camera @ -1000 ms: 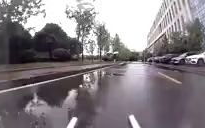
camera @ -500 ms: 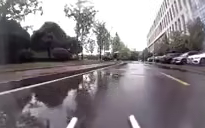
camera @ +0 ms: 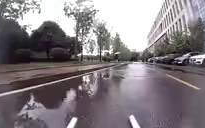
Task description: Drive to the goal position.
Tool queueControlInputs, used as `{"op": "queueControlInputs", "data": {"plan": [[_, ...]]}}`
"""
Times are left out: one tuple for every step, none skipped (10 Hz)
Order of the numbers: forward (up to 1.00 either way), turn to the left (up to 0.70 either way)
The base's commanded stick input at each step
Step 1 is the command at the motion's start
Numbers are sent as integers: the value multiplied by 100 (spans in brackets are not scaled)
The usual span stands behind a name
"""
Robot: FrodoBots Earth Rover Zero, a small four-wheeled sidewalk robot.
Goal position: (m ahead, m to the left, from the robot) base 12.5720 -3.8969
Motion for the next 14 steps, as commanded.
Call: {"op": "queueControlInputs", "data": {"plan": [[70, 0], [70, 0], [70, -7], [70, -12], [70, -14], [70, -14], [70, -14], [70, -14], [70, 0], [70, 0], [70, 0], [70, 0], [70, 0], [70, 0]]}}
